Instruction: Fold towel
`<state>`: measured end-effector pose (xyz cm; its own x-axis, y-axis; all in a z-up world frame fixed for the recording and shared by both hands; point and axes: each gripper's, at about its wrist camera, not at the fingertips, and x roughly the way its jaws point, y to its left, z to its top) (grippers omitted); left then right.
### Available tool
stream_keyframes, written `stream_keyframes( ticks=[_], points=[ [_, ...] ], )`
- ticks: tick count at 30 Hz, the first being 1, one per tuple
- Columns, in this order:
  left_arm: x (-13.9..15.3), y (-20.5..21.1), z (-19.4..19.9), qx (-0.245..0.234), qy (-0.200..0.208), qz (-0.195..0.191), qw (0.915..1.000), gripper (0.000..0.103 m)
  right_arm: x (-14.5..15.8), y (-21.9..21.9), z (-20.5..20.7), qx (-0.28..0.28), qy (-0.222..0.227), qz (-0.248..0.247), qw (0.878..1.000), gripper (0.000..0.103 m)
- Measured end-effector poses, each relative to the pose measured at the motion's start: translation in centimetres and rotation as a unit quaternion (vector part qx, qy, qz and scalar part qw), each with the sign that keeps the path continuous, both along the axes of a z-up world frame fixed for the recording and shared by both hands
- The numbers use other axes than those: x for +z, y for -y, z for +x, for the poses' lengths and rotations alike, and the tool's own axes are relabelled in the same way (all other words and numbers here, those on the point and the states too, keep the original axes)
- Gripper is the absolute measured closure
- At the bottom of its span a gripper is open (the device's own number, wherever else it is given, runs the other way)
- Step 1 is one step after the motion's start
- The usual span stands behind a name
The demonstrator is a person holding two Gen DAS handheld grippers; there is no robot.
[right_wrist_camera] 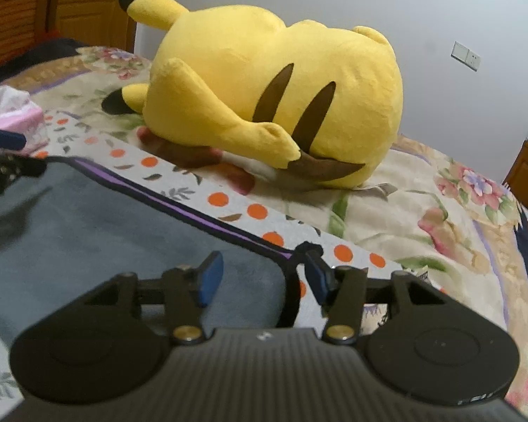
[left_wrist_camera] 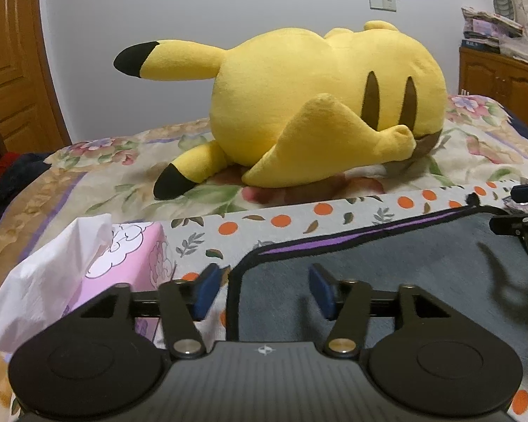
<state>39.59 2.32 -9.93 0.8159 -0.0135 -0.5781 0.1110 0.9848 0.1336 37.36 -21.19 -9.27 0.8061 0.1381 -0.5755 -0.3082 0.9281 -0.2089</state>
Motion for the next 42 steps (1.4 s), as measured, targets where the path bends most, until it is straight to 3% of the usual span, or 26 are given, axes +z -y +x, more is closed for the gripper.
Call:
stream_keyframes(
  ticks=[8,23,42],
  points=[
    [1.2,0.8,-3.3,-0.021,-0.011,-0.009,0.9997,0.028,1.8,0.2,-3.1,-0.001,-0.012,0.05,0.999,0.051],
    [4.5,2.3,-10.6,-0.04,-0.005,-0.001,0.9992,0.016,4.7,1.9,-10.5,-0.027,-0.015,0.099,0.995,0.047],
    [7.5,3.3,-18.1,-0.051,-0.001,-0.001,0.9987,0.013,6.8,2.0,-18.4,-0.028,0.003,0.124,0.992,0.042]
  ],
)
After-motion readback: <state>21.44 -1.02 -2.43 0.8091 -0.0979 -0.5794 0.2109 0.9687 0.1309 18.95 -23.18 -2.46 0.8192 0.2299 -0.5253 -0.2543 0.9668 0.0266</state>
